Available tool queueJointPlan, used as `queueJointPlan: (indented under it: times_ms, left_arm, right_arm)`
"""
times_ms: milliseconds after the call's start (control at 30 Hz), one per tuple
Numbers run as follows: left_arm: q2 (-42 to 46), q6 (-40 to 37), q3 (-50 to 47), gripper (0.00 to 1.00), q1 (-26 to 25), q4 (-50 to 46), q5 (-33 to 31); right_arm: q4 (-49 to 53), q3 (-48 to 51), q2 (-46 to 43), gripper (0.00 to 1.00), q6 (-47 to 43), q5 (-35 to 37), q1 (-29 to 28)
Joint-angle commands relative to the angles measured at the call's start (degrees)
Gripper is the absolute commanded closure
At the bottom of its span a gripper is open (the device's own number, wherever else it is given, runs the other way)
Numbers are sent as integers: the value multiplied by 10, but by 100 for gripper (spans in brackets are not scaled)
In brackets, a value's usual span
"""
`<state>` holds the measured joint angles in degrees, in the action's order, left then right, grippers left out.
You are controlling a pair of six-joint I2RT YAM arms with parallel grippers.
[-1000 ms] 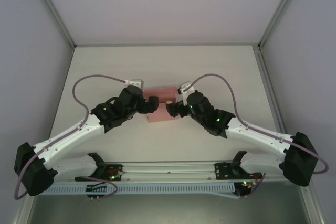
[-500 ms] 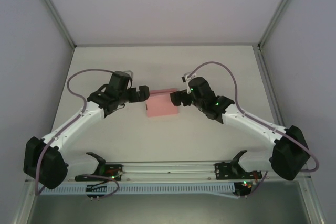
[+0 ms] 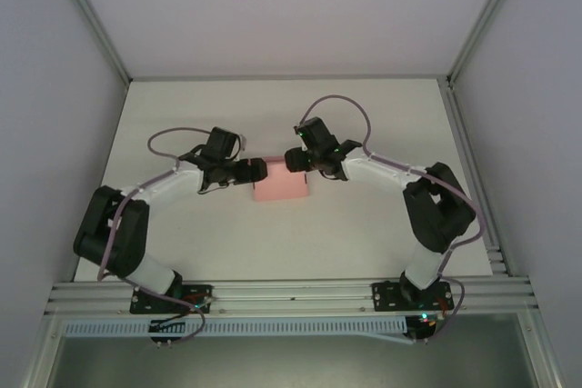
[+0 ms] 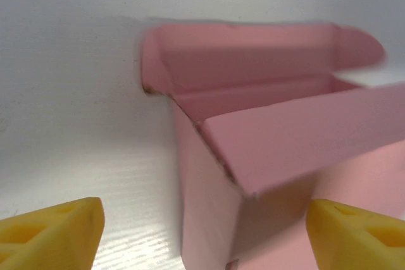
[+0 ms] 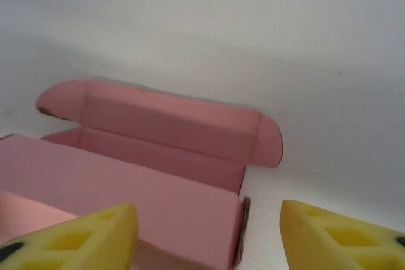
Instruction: Assemble paper box
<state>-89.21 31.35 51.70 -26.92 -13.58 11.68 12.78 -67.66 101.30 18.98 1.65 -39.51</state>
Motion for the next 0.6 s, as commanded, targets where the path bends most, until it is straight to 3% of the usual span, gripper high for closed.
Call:
queueJointPlan:
  times_ms: [0, 167, 333, 567]
  left_arm:
    - [-31, -3, -1, 19, 12, 38, 31]
    - [-89, -4, 7, 28, 19, 53, 41]
    - [-116, -11, 8, 38, 19, 71, 80]
    - [-123, -9, -24, 49, 19, 93, 111]
  right_arm:
    - [10, -10, 31, 44, 14, -21, 11]
    - [-6, -16, 37, 39, 4, -7, 15]
    - [12, -10, 5, 27, 59, 34, 28]
    - [0, 53, -12, 27, 183, -92, 66]
